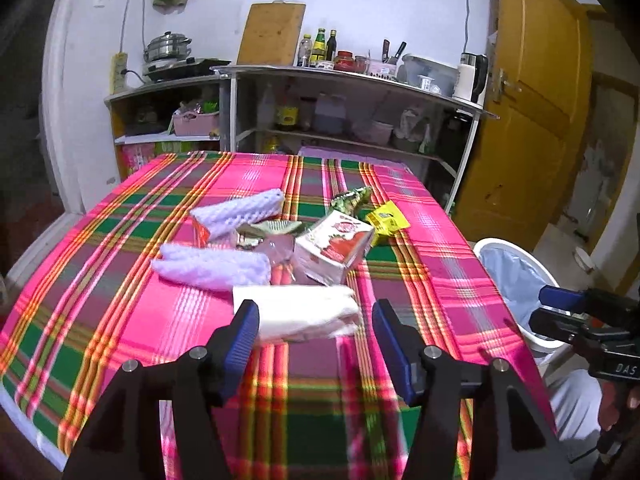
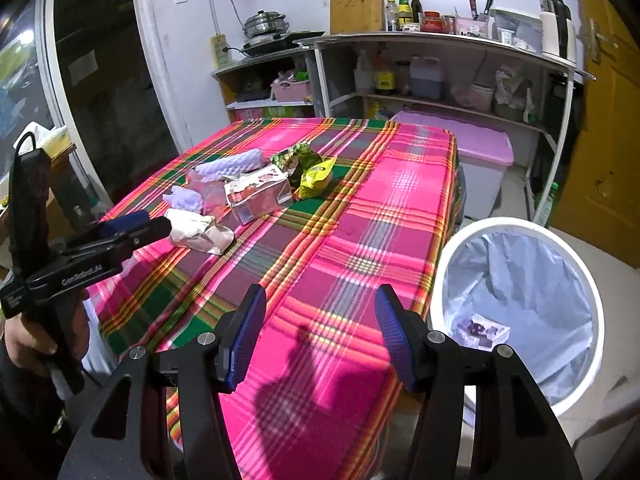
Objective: Collect trash
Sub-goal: 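Move both open tools back toward the trash on the table, then grasp the white crumpled paper with the left tool while the right tool grasps the yellow snack packet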
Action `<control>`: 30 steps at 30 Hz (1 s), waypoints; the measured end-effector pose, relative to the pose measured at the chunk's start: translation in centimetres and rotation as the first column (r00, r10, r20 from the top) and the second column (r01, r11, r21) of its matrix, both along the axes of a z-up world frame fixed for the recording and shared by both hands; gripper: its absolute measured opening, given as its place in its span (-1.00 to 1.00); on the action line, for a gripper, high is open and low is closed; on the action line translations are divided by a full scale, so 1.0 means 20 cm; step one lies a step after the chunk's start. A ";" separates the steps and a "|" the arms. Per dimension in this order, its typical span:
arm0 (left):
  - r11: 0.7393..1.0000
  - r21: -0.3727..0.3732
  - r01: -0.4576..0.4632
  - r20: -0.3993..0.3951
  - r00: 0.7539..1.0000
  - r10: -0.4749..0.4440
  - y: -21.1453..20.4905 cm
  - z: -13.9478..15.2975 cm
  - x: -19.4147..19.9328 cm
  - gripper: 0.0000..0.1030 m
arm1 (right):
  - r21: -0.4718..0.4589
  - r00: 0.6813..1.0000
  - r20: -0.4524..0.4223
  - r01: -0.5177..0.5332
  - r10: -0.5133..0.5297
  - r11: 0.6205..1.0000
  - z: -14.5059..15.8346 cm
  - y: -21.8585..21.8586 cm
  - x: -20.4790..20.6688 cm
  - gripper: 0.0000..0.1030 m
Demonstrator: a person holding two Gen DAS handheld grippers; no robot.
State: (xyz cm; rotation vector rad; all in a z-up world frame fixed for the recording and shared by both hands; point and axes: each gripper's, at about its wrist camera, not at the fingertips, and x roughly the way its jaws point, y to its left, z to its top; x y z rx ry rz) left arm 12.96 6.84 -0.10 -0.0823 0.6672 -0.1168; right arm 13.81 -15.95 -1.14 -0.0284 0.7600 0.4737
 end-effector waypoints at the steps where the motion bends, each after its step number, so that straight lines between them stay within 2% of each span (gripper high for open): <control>1: 1.000 0.004 0.009 0.002 1.000 -0.009 0.00 0.00 0.02 0.13 | -0.001 1.000 0.001 -0.002 0.002 1.000 0.00 0.01 0.01 0.12; 6: 0.996 0.016 0.084 0.001 0.996 -0.084 0.00 -0.02 0.14 0.14 | -0.003 1.000 -0.005 -0.009 0.009 1.000 -0.01 0.04 0.06 0.12; 10: 0.990 0.003 0.144 -0.042 0.989 -0.144 0.00 -0.06 0.21 0.17 | -0.005 1.000 -0.014 -0.011 0.011 1.000 -0.03 0.05 0.09 0.12; 15: 0.977 0.041 0.207 -0.043 0.978 -0.206 0.00 -0.09 0.17 0.26 | -0.009 1.000 -0.022 -0.013 0.013 1.000 -0.04 0.07 0.12 0.12; 21: 0.965 0.121 0.232 -0.052 0.972 -0.227 0.00 -0.11 0.18 0.26 | -0.008 0.999 -0.029 -0.018 0.018 1.000 -0.05 0.09 0.14 0.12; 25: 0.956 0.224 0.190 -0.047 0.982 -0.184 0.01 -0.11 0.21 0.26 | -0.012 0.999 -0.030 -0.021 0.020 1.000 -0.05 0.09 0.14 0.12; 30: 0.970 0.170 0.177 -0.043 0.984 -0.172 0.07 -0.12 0.22 0.26 | -0.010 0.999 -0.034 -0.021 0.021 1.000 -0.05 0.09 0.15 0.12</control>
